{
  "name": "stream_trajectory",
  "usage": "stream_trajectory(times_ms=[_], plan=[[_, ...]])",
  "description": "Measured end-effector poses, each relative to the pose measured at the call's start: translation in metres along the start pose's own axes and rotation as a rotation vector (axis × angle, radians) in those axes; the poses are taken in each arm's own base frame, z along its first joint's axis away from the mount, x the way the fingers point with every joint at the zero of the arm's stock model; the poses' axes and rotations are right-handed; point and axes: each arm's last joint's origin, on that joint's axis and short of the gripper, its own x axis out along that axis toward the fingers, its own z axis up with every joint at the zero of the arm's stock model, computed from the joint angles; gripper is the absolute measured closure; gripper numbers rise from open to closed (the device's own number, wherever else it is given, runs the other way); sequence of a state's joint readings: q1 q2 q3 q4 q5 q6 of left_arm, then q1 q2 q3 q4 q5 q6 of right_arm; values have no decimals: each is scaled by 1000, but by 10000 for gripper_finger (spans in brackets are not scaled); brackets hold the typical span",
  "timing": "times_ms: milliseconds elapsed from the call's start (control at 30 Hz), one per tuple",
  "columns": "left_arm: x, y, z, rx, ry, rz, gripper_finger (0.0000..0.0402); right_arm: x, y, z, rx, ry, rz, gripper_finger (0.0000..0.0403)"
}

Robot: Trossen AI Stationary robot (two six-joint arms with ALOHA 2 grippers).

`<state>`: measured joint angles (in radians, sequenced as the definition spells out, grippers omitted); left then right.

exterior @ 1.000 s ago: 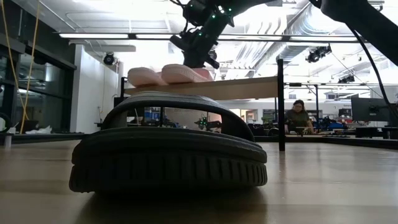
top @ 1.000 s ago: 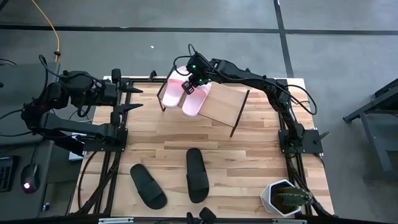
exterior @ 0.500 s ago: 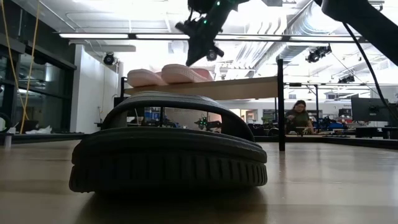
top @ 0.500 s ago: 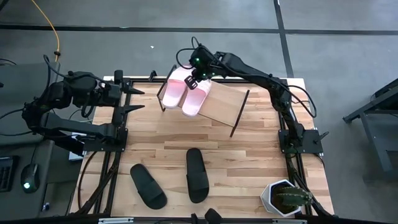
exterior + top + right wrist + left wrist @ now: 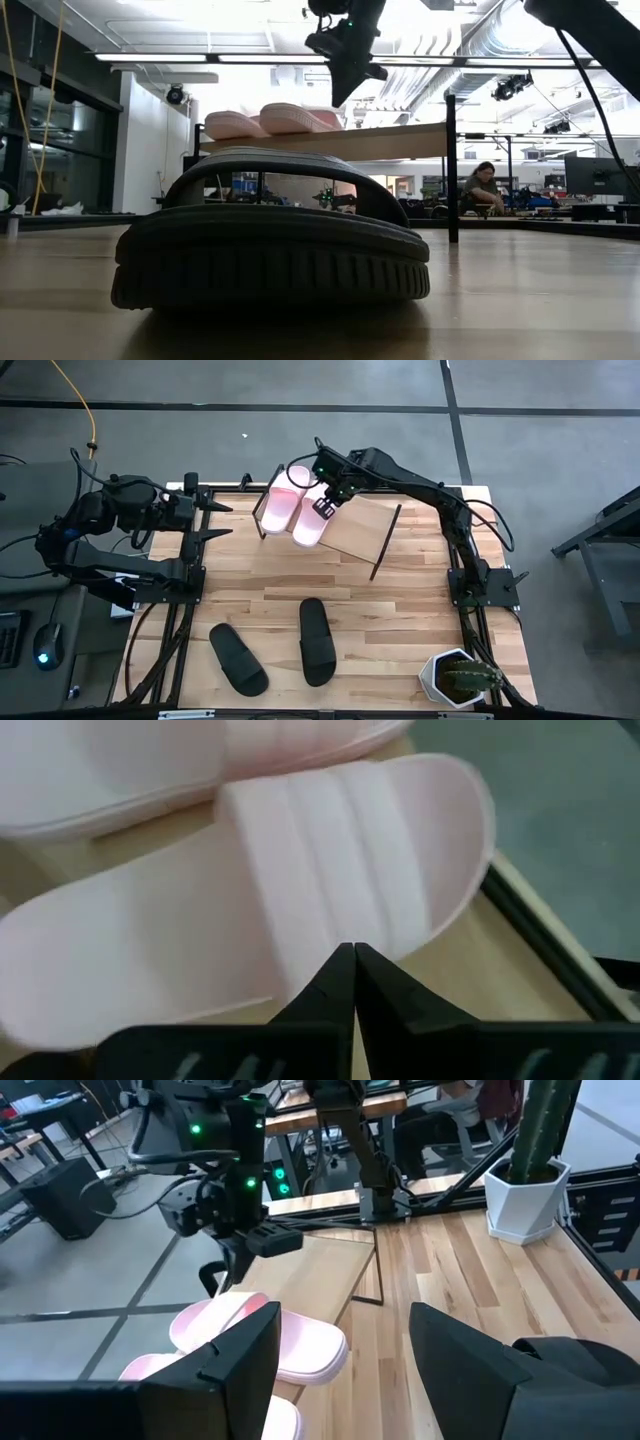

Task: Pick and place slides into the shelf
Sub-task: Adjust the pink slide on the shelf

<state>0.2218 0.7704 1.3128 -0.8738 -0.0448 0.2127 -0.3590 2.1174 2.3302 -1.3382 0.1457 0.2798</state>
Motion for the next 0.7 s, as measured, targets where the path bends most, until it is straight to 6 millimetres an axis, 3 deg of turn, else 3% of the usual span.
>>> stream_trajectory(times_ms=[500,700], plan=[[0,0,0,0,0,0,192,-1,11,-13,18,102,0,403],[0,0,0,-1,-2,1,192,11,18,-15,13,135,7,403]])
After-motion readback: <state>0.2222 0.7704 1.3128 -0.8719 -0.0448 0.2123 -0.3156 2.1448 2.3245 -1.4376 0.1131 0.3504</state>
